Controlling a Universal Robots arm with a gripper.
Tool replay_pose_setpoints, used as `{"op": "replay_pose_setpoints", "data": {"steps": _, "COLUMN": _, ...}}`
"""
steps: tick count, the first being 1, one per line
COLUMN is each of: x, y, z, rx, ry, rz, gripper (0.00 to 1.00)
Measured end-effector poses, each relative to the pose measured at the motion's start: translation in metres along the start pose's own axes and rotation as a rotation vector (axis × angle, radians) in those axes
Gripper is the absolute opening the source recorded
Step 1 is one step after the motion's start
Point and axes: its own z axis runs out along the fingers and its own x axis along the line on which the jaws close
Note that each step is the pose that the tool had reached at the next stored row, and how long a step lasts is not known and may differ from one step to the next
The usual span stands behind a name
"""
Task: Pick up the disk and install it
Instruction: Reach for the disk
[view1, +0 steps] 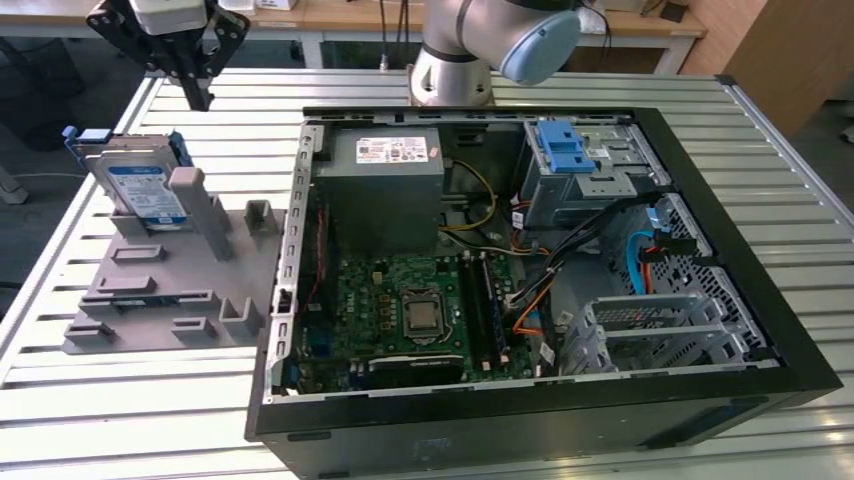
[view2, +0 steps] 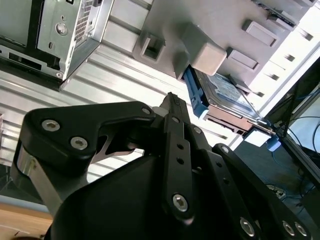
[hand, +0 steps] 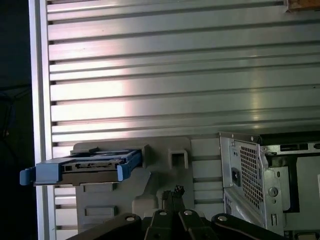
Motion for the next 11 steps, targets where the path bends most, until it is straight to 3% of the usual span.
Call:
{"op": "replay_pose_setpoints", "data": {"steps": 2, "x": 0.0029, "y": -0.0002, "z": 0.0002, "rx": -0.0003, "ry": -0.0054, "rz": -0.002, "gripper": 0.11}}
{"op": "replay_pose_setpoints", "data": {"steps": 7, "x": 0.0087, "y": -0.0007, "z": 0.0007, "rx": -0.002, "ry": -0.0299, "rz": -0.006, "gripper": 0.11}}
{"op": "replay_pose_setpoints", "data": {"steps": 11, "x": 0.0134, "y": -0.0011, "z": 0.0016, "rx": -0.0021, "ry": -0.0315, "rz": -0.01, "gripper": 0.11}}
